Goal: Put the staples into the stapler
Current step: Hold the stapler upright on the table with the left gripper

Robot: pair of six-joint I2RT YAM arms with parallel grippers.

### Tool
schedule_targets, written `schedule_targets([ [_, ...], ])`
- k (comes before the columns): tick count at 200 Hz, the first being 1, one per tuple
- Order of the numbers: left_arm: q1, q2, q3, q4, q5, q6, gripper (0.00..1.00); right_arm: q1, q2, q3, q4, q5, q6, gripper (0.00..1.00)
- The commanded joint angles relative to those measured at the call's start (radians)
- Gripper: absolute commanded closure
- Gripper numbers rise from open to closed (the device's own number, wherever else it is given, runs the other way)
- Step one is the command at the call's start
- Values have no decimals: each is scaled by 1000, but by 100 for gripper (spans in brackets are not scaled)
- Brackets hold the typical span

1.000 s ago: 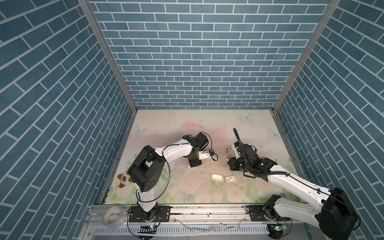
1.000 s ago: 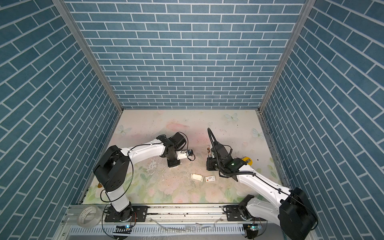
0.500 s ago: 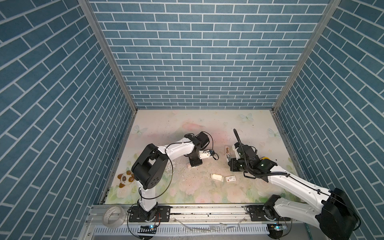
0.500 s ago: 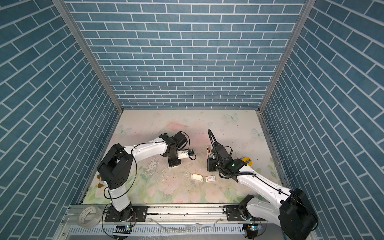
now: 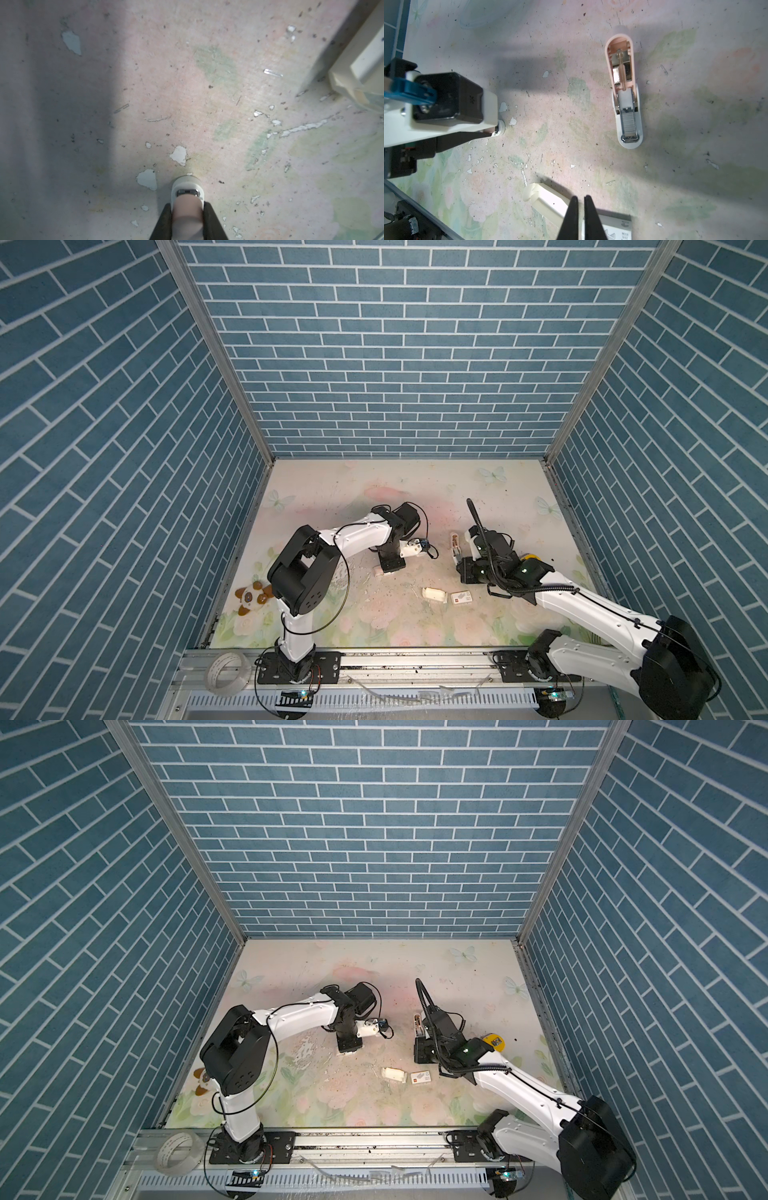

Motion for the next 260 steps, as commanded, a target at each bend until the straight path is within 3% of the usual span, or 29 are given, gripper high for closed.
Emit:
schedule_targets([
  [1, -6, 152, -82, 7, 7, -8, 100, -4, -13, -6, 1, 3, 31, 90],
  [95, -11, 210, -70, -10, -8, -12, 100, -4, -11, -4, 3, 2, 28, 90],
  [260, -6, -39, -57, -12, -79, -18, 100, -4, -13, -2, 2, 12, 29, 90],
])
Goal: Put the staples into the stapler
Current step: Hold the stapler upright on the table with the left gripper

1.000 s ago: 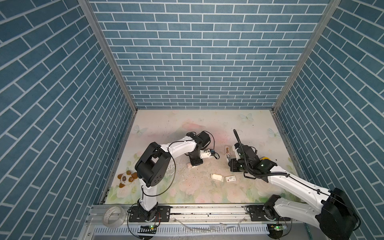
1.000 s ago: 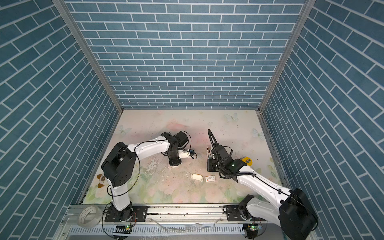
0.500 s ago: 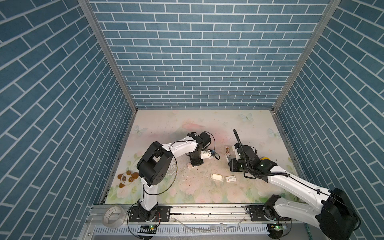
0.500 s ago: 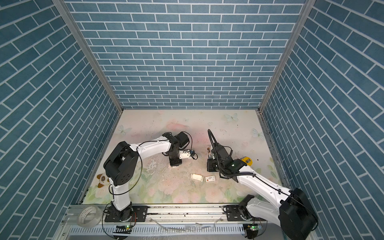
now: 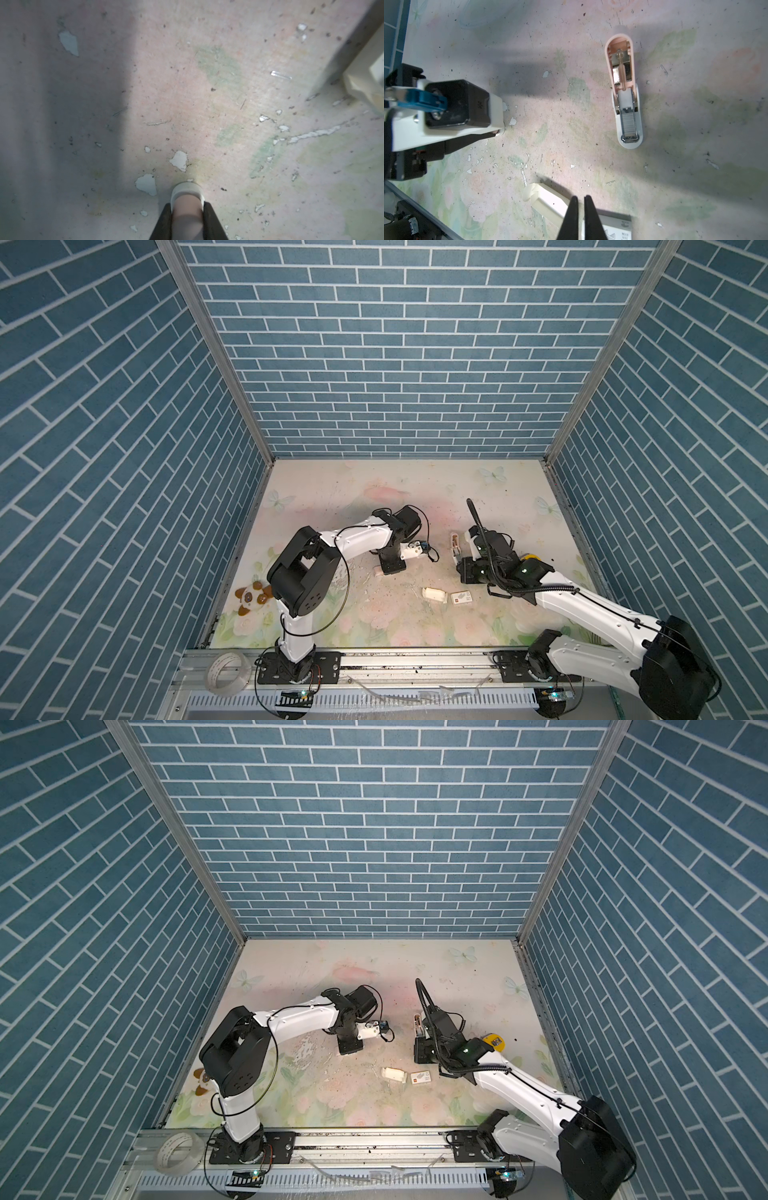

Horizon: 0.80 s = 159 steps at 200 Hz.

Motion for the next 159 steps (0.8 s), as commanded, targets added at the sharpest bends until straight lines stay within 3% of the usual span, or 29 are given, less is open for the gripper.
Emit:
schedule_targets([
  [1, 4, -10, -32, -50, -42, -5, 100, -4, -13, -2, 2, 11, 29, 90],
  [75, 5, -52, -26, -64, -43, -8, 100, -4, -16, -2, 4, 14, 32, 89],
  [159, 5, -62, -29, -55, -42, -18, 85, -4, -20, -7, 3, 19, 34, 89],
])
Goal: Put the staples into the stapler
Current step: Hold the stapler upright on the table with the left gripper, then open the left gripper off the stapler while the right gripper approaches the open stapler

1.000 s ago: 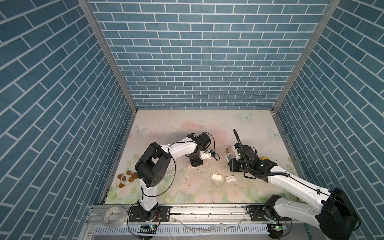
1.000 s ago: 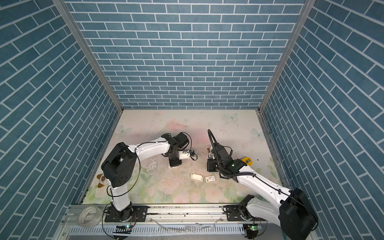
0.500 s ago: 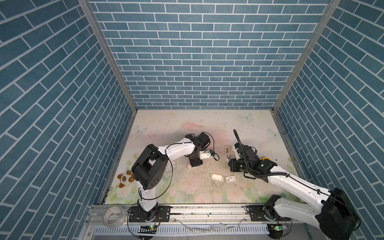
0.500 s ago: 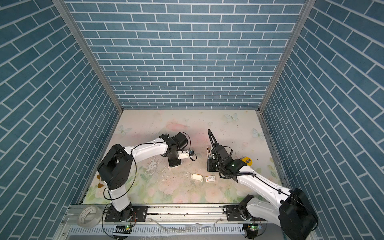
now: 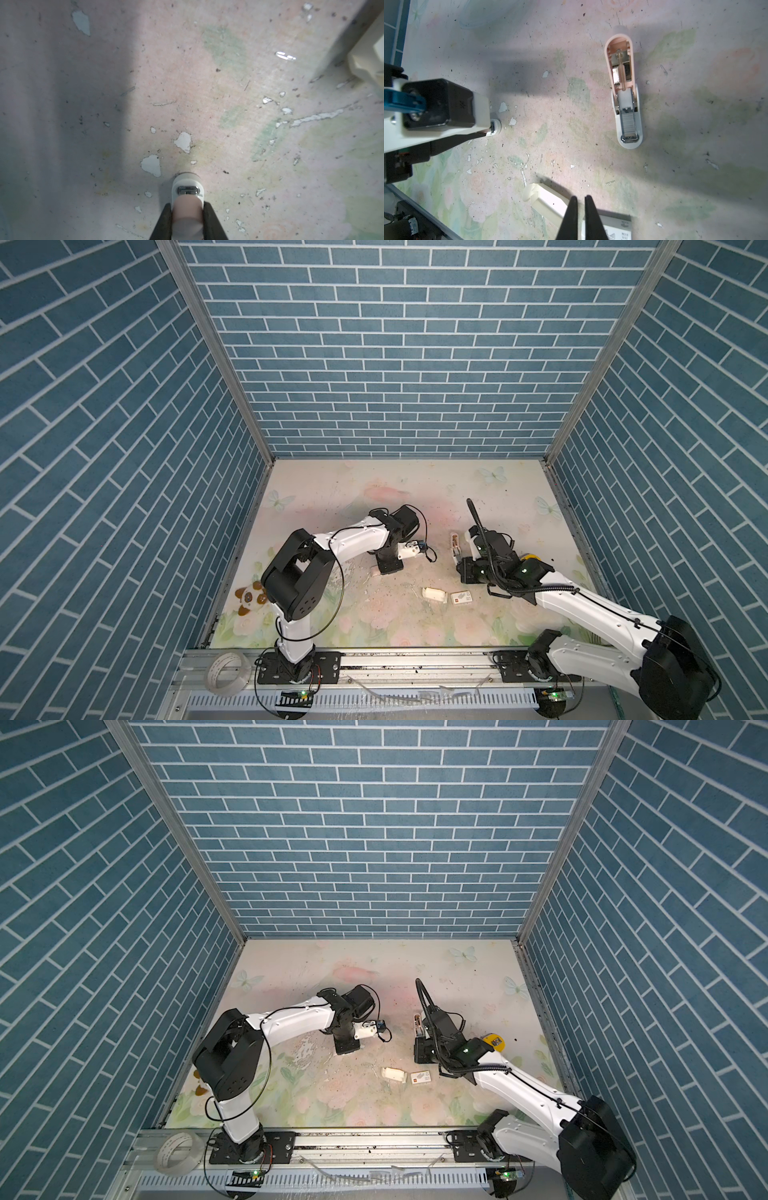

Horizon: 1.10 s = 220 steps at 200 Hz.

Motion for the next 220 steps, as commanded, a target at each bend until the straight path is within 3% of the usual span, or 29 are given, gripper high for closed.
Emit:
schedule_targets([
  [1, 4, -22, -13, -34, -11, -10, 85, -4, -21, -7, 3, 17, 34, 89],
  [140, 3, -36, -22, -30, -9, -14, 65, -4, -43, -1, -15, 34, 32, 86],
  [166, 4, -45, -29, -22, -14, -11, 56, -4, -41, 2, -23, 43, 31, 84],
  [196, 4, -71, -28, -20, -10, 0, 48, -4, -30, 8, -31, 65, 2, 76],
  [220, 4, -100, -18, -28, 3, 10, 43, -5, -34, -8, -12, 121, -42, 64],
])
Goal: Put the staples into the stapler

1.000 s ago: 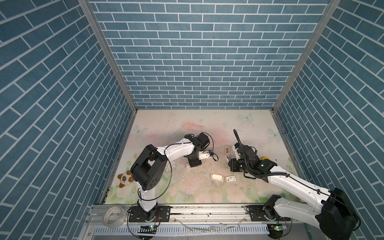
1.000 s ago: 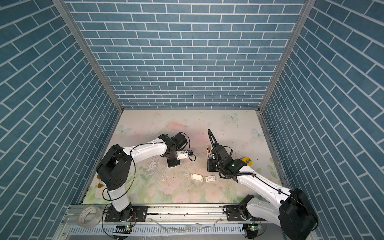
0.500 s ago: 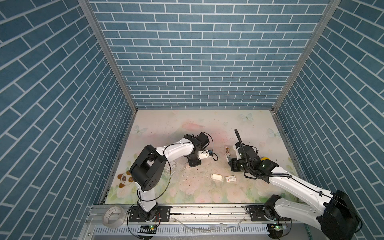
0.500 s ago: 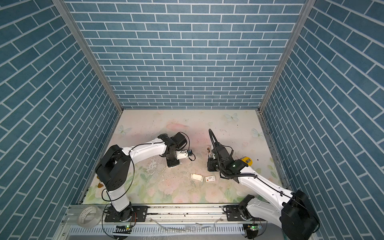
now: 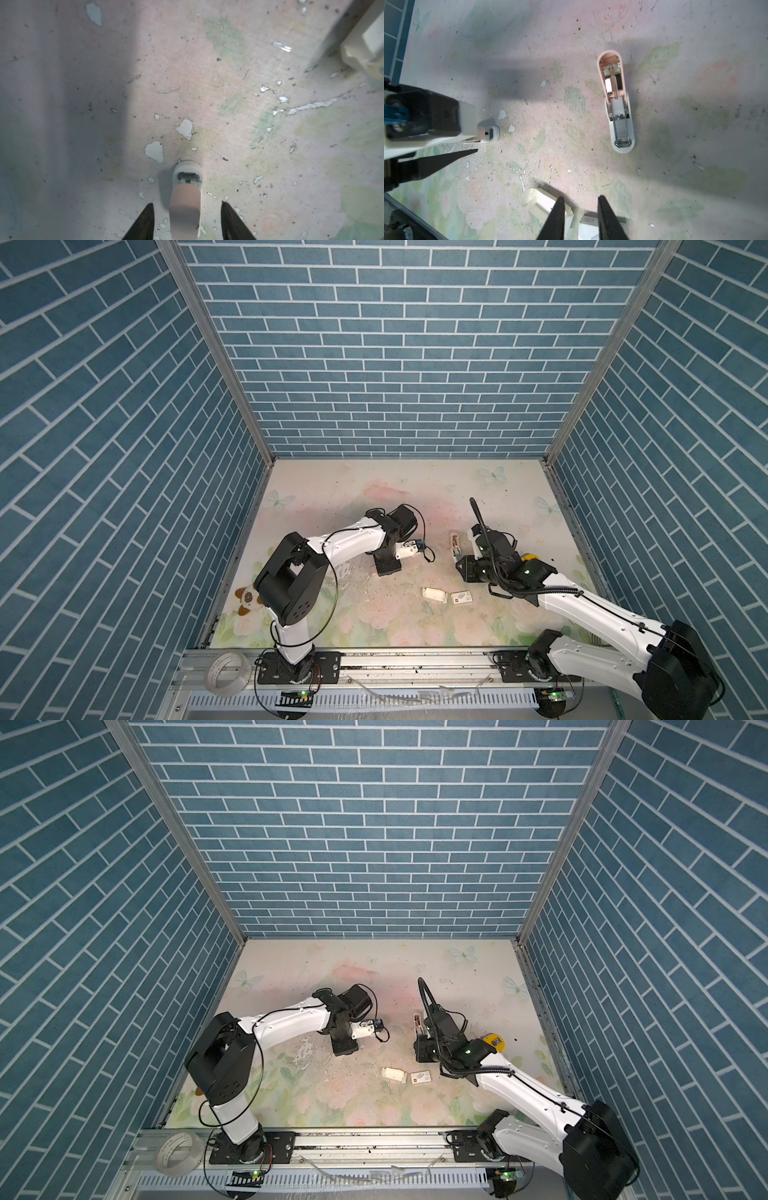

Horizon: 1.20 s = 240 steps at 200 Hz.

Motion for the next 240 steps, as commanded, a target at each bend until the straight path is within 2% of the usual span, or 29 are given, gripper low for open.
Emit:
schedule_targets([
  [1, 2, -46, 2, -19, 12, 17, 43, -5, -10, -10, -6, 76, -41, 64],
  [32, 4, -67, 33, -53, 37, 34, 40, -9, -1, -49, 68, 130, -79, 51],
  [81, 4, -134, 68, -109, 112, 51, 37, -52, 120, -39, 191, 154, -213, 43],
  [157, 30, -206, 120, -203, 231, 106, 27, -128, 312, 21, 301, -29, -331, 42],
  [206, 38, -212, 125, -206, 253, 105, 26, -138, 458, 99, 301, -19, -369, 43],
  [240, 44, -218, 107, -204, 248, 96, 26, -143, 473, 95, 319, 27, -373, 44],
])
